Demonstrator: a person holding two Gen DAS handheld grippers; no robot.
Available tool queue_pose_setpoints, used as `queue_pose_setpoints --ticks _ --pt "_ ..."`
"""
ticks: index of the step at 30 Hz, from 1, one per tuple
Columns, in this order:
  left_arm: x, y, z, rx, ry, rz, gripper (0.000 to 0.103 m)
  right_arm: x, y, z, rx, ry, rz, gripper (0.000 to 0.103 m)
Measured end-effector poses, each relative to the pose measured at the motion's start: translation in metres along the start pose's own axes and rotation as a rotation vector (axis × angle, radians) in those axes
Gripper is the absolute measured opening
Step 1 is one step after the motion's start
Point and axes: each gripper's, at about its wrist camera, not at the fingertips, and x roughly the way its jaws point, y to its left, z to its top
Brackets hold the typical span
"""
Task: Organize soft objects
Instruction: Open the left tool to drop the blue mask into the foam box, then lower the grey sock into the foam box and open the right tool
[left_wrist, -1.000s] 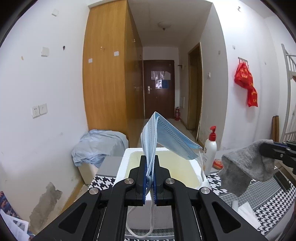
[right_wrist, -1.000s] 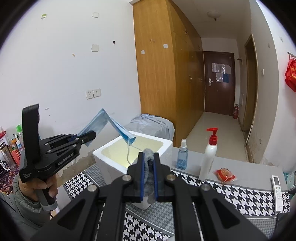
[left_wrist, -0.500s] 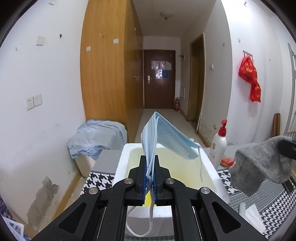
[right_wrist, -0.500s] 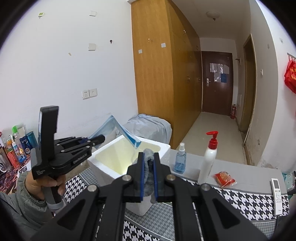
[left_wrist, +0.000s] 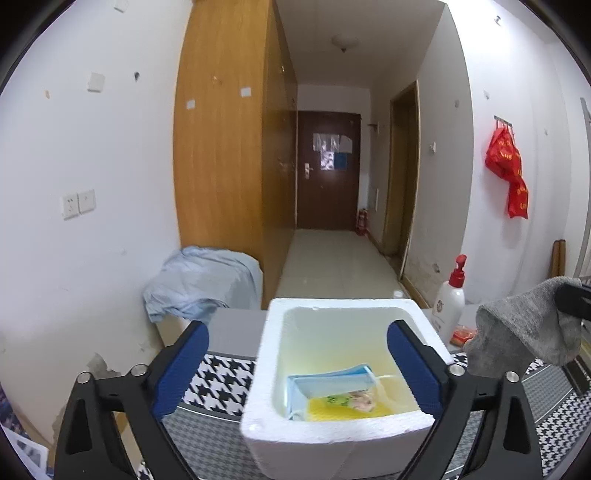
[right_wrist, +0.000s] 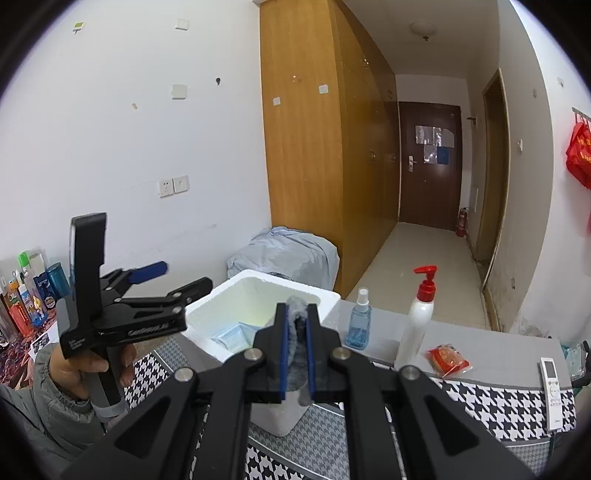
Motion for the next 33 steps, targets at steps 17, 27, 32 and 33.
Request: queue_pose_setpoints --ticks 17,27,32,33 --pt "-0.022 0.03 -0.008 0.011 -0.01 0.061 0.102 0.021 0.027 0.028 -0.064 -0.005 0.021 0.011" --pt "-0.029 0.043 -0.014 0.01 0.004 0.098 0.102 0.047 0.04 0.034 -0.088 0.031 0.064 0.011" --pt "-0.029 0.049 -0.015 -0.002 0.011 0.114 0.102 0.059 0.042 0.033 -0.087 0.054 0.082 0.011" --pt "-0.029 0.05 -0.015 -0.008 0.009 0.115 0.102 0.062 0.043 0.033 -0.089 0.061 0.084 0.011"
